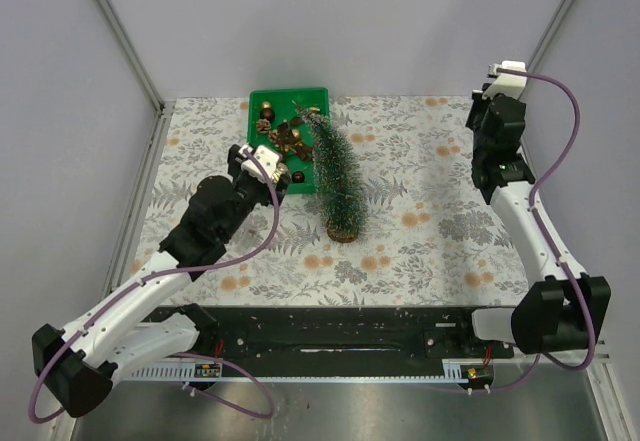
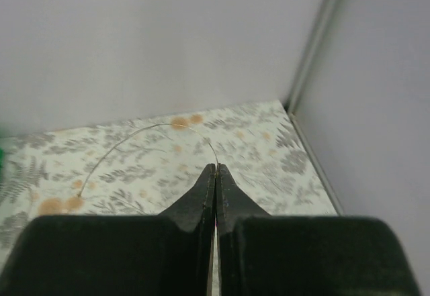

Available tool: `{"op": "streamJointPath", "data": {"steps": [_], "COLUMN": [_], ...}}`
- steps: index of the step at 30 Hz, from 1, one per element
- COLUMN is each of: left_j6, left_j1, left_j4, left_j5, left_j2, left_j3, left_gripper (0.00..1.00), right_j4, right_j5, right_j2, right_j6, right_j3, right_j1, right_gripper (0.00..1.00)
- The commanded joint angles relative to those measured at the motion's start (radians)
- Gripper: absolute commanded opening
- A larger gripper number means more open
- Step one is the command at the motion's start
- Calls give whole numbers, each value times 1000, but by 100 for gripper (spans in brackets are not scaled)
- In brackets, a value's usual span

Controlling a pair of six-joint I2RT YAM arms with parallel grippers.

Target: Decorate the small christmas tree

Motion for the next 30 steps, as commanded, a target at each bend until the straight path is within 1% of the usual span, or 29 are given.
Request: {"op": "streamJointPath", "data": {"steps": [1, 2, 4, 6, 10, 13, 14, 16, 18, 19, 22, 26, 30], "left_j6": [-11, -8, -5, -2, 24, 48, 62, 97, 136, 154, 223, 321, 395], "left_j1": [8, 9, 9, 9, 9, -1, -15, -63, -110, -136, -205, -290, -372], "left_j4": [-64, -97, -141, -170, -229, -270, -284, -310, -330, -333, -361, -358, -322], "left_j5": [143, 169, 254, 313, 440, 532, 548, 556, 543, 533, 517, 488, 445], "left_j2": [-62, -71, -87, -91, -88, -68, -58, -21, 7, 22, 76, 130, 162], "left_j3": [36, 45, 69, 102, 161, 214, 235, 283, 326, 345, 398, 412, 409], "left_gripper": [79, 79, 79, 79, 78, 78, 78, 78, 78, 78, 79, 86, 99], "right_j4": [-143, -157, -240, -333, -557, -669, -697, -763, -821, -835, -905, -936, -918], "right_j5": [240, 233, 181, 103, -78, -224, -296, -433, -615, -643, -790, -976, -1099], "right_j2": [-115, -155, -286, -390, -521, -613, -631, -665, -699, -719, -754, -815, -837], "right_j6": [5, 25, 80, 140, 202, 211, 208, 199, 190, 196, 176, 153, 162], "right_j3": [-79, -102, -157, -184, -162, -132, -120, -87, -76, -78, -72, -75, -83], "right_j1": [3, 3, 3, 3, 8, 9, 9, 9, 9, 9, 9, 9, 9], "right_gripper": [0, 0, 0, 0, 0, 0, 0, 0, 0, 0, 0, 0, 0]}}
